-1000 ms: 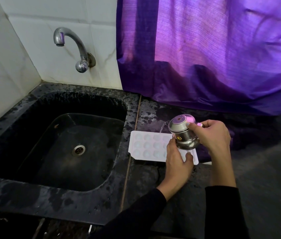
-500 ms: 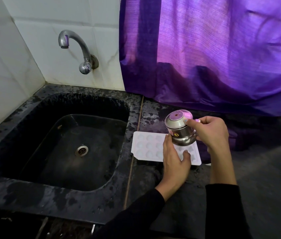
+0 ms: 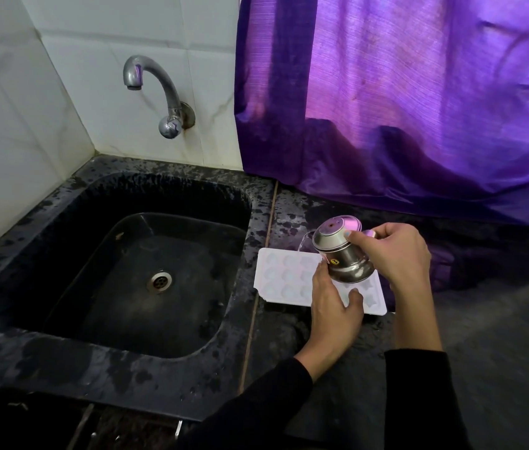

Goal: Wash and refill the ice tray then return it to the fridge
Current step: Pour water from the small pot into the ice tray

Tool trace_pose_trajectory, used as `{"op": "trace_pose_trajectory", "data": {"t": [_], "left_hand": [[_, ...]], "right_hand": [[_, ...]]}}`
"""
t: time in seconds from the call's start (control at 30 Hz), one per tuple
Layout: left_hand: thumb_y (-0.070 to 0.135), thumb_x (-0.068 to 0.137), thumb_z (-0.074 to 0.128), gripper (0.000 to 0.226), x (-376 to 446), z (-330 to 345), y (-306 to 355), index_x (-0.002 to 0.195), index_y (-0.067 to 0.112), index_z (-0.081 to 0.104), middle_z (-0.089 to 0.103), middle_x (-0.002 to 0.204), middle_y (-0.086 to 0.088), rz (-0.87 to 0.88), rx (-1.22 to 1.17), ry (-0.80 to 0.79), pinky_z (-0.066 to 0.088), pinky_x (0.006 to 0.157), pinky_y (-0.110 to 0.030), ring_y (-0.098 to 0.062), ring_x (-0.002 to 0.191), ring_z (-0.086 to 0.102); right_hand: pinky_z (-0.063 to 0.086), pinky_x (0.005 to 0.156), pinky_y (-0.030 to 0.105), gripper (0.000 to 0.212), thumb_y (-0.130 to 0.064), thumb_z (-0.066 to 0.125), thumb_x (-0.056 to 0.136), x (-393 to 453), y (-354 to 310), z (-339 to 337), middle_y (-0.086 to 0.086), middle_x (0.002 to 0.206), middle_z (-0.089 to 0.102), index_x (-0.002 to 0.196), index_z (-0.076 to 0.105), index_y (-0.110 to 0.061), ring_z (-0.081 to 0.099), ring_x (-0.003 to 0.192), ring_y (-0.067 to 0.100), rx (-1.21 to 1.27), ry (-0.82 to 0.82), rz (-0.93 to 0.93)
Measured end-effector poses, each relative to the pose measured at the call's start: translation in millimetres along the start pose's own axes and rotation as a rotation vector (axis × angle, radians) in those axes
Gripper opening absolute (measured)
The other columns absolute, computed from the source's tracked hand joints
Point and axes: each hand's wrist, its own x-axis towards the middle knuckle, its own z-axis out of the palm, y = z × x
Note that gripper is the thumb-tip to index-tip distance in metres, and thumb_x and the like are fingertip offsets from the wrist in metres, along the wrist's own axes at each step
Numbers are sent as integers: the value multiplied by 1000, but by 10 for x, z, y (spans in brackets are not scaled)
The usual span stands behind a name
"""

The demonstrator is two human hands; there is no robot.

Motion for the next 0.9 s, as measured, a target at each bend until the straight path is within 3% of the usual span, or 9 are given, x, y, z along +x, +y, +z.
{"op": "trace_pose_trajectory", "data": {"t": [0.6,0.73,0.9], "left_hand": [[10,88,57,67,14,-18,-3,146,15,25,36,140,6,10,-28,36,26,105,-15,1,125,32],[10,86,57,66,12,-32,-4,144,18,26,35,138,11,45,-26,58,29,106,-19,1,126,33],[16,87,55,69,27,-43,2,147,15,22,28,151,2,65,1,75,26,115,-36,-12,140,25]], "right_hand": [[43,70,32,30,-48,70,73,-61,-44,18,0,73,69,69,65,-18,64,81,24,20,13,23],[54,79,42,35,-51,70,69,-53,-28,7,1,65,69,66,66,-17,68,76,24,94,36,73],[57,80,48,38,-52,71,61,-49,-40,1,-1,58,67,61,66,-14,69,72,24,210,41,111]]}}
